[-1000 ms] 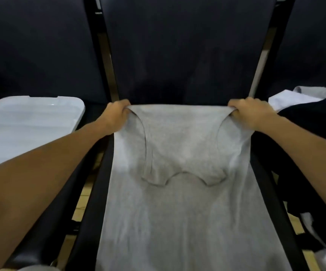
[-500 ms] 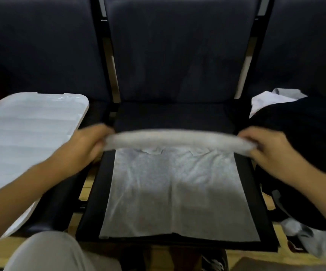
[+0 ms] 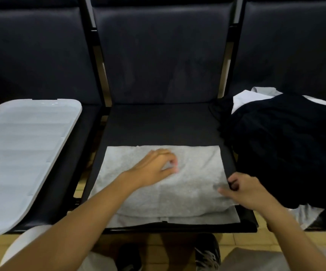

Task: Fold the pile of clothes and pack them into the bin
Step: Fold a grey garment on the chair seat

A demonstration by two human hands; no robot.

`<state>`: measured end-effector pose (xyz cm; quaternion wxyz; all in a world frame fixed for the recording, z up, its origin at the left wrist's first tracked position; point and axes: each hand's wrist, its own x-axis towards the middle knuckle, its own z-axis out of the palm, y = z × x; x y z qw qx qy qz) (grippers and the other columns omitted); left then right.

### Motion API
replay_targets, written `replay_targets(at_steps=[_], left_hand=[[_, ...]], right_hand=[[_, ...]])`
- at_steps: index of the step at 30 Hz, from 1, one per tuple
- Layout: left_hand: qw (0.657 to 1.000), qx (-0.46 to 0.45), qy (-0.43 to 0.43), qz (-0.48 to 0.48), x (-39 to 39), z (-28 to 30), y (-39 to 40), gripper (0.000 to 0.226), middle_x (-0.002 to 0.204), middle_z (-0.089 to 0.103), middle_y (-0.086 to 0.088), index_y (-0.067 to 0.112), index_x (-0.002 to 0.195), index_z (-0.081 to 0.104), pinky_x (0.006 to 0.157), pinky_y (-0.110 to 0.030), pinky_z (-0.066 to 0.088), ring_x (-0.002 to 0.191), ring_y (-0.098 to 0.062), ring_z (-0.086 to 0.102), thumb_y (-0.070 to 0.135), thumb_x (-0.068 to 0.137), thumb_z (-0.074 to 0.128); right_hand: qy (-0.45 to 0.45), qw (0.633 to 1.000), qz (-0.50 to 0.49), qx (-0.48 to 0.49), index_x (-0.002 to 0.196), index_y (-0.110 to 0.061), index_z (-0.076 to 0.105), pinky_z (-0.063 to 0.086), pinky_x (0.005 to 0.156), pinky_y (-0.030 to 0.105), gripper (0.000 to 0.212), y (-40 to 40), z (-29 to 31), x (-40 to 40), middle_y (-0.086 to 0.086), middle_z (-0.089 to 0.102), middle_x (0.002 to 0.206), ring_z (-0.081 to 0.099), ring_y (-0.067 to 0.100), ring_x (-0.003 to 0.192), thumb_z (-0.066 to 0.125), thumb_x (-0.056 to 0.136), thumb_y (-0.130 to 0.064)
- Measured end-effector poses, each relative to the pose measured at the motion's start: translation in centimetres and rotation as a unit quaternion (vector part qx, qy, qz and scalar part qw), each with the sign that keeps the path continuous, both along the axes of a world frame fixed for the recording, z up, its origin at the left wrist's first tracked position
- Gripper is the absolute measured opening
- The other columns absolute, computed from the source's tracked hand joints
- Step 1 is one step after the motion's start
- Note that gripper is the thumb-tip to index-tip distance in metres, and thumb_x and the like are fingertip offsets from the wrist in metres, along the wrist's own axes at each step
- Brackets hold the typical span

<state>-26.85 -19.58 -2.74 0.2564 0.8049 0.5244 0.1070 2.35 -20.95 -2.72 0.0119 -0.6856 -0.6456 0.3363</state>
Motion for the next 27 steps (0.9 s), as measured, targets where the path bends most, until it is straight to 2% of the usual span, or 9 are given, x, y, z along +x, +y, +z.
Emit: replay_targets(at_steps=[3, 6, 10, 12, 15, 18, 21, 24, 27], left_hand=[[0.998, 0.007, 0.054, -0.019, 5.5, -0.3, 4.3, 0.049, 0.136, 0.046, 0.004, 0.026, 0.139, 0.043, 0.108, -0.034, 0.027, 0.126, -0.016, 0.039, 0.036, 0.094, 0.059], [0.985, -0.068, 0.153, -0.039, 10.2, -1.1, 8.0, 0.072, 0.137, 0.045, -0.003, 0.022, 0.148, 0.029, 0.11, -0.041, 0.025, 0.13, -0.022, 0.038, 0.029, 0.087, 0.067], [0.967, -0.119, 0.205, -0.092, 12.4, -1.3, 11.1, 0.009, 0.091, 0.055, 0.003, 0.024, 0.092, 0.056, 0.098, -0.041, 0.037, 0.094, -0.022, 0.054, 0.019, 0.087, 0.061], [0.97, -0.134, 0.165, -0.119, 12.8, -1.1, 12.3, 0.011, 0.089, 0.053, 0.005, 0.024, 0.078, 0.057, 0.082, -0.036, 0.047, 0.088, -0.02, 0.055, 0.02, 0.085, 0.064], [0.983, -0.112, 0.063, -0.132, 13.4, 0.4, 13.5, 0.019, 0.083, 0.056, 0.005, 0.024, 0.076, 0.053, 0.064, -0.031, 0.043, 0.073, -0.012, 0.052, 0.011, 0.086, 0.063], [0.988, -0.068, 0.019, -0.134, 13.8, 3.0, 14.4, 0.02, 0.089, 0.064, 0.005, 0.027, 0.089, 0.058, 0.068, -0.034, 0.051, 0.08, -0.013, 0.061, 0.009, 0.083, 0.064], [0.988, -0.013, 0.008, -0.157, 13.1, 6.6, 14.2, 0.011, 0.079, 0.062, -0.004, 0.018, 0.075, 0.057, 0.068, -0.044, 0.051, 0.075, -0.023, 0.06, 0.009, 0.081, 0.062], [0.979, 0.076, 0.042, -0.182, 9.3, 9.8, 13.1, 0.021, 0.077, 0.055, -0.002, 0.017, 0.069, 0.05, 0.07, -0.04, 0.045, 0.077, -0.022, 0.049, 0.007, 0.081, 0.065], [0.952, 0.162, 0.151, -0.213, 3.8, 10.9, 10.5, 0.027, 0.084, 0.053, 0.007, 0.027, 0.074, 0.05, 0.071, -0.033, 0.038, 0.084, -0.014, 0.046, 0.006, 0.081, 0.065]], right_hand=[[-0.069, 0.996, 0.004, -0.053, 0.105, -0.014, 0.051, 0.051, 0.073, 0.035, 0.053, 0.0, -1.0, -1.7, 0.002, 0.059, 0.095, 0.061, 0.022, 0.092, 0.076, 0.077, -0.052], [-0.039, 0.995, -0.018, -0.09, 0.097, -0.013, 0.049, 0.051, 0.072, 0.035, 0.042, 0.2, -2.3, -2.2, 0.007, 0.057, 0.099, 0.06, 0.025, 0.09, 0.071, 0.077, -0.043], [0.021, 0.991, 0.013, -0.131, 0.071, -0.016, 0.041, 0.036, 0.053, 0.03, 0.034, 0.6, -2.4, -1.0, 0.005, 0.048, 0.075, 0.05, 0.021, 0.064, 0.067, 0.077, -0.037], [0.064, 0.99, -0.026, -0.121, 0.069, -0.013, 0.044, 0.035, 0.052, 0.029, 0.033, 1.3, -1.4, 0.0, 0.002, 0.046, 0.068, 0.047, 0.018, 0.058, 0.066, 0.078, -0.037], [0.142, 0.981, -0.111, -0.078, 0.071, -0.012, 0.054, 0.039, 0.053, 0.029, 0.029, 2.6, 0.7, 2.1, 0.005, 0.054, 0.068, 0.054, 0.019, 0.06, 0.067, 0.081, -0.037], [0.194, 0.97, -0.145, -0.01, 0.075, -0.003, 0.057, 0.045, 0.054, 0.031, 0.027, 3.1, 2.8, 4.0, 0.009, 0.06, 0.07, 0.058, 0.02, 0.061, 0.067, 0.082, -0.027], [0.251, 0.961, -0.114, 0.034, 0.088, -0.001, 0.061, 0.05, 0.06, 0.038, 0.018, 2.8, 4.7, 4.1, 0.018, 0.063, 0.079, 0.061, 0.031, 0.067, 0.065, 0.082, -0.017], [0.363, 0.931, -0.04, 0.02, 0.088, -0.012, 0.068, 0.058, 0.07, 0.038, 0.004, 1.8, 7.0, 1.7, 0.016, 0.07, 0.086, 0.07, 0.029, 0.078, 0.067, 0.084, -0.011], [0.419, 0.907, 0.034, 0.006, 0.092, -0.011, 0.069, 0.052, 0.067, 0.039, 0.009, 0.7, 7.0, -3.0, 0.012, 0.068, 0.083, 0.065, 0.021, 0.072, 0.072, 0.085, -0.016]])
